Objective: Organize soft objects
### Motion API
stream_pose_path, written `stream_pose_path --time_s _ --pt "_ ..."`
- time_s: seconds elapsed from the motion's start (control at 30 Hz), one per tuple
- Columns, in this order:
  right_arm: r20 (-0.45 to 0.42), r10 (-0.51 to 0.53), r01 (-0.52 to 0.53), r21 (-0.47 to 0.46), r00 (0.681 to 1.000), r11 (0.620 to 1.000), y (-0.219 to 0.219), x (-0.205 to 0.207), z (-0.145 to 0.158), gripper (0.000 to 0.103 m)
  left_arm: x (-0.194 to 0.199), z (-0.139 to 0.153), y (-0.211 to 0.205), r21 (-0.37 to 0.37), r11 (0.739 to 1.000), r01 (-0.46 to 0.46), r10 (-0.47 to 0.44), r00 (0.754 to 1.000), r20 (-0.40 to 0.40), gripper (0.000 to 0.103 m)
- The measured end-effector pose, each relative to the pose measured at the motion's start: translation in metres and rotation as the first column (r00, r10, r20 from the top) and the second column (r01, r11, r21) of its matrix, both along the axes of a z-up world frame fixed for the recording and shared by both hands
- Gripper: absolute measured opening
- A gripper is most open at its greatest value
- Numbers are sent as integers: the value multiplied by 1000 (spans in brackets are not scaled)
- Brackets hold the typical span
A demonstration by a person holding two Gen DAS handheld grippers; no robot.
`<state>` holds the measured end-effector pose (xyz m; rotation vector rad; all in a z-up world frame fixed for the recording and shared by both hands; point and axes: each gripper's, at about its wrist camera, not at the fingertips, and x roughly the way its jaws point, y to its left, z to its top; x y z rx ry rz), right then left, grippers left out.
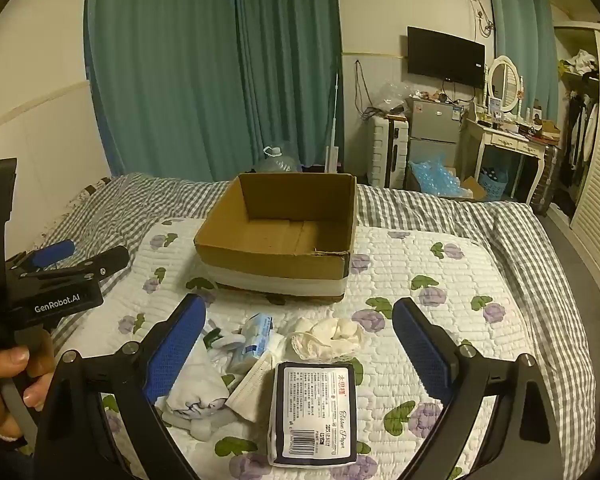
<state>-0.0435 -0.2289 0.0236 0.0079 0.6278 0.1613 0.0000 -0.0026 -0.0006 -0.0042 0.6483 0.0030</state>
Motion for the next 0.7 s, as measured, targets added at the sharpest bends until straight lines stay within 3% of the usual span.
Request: stream_pose_path --time_s 0.03,0.3,0.7 --pt "0 -1 1 0 1000 1000 0 0 0 95 1 0 3 -45 999 -9 8 1000 -11 103" --pt "4 -1 1 -3 1000 1000 2 0 1 95 -3 2 2 21 1000 -18 17 999 30 103" --pt "6 -1 1 -2 1000 1000 1 -1 3 95 -4 6 -3 27 1000 -10 9 999 49 103"
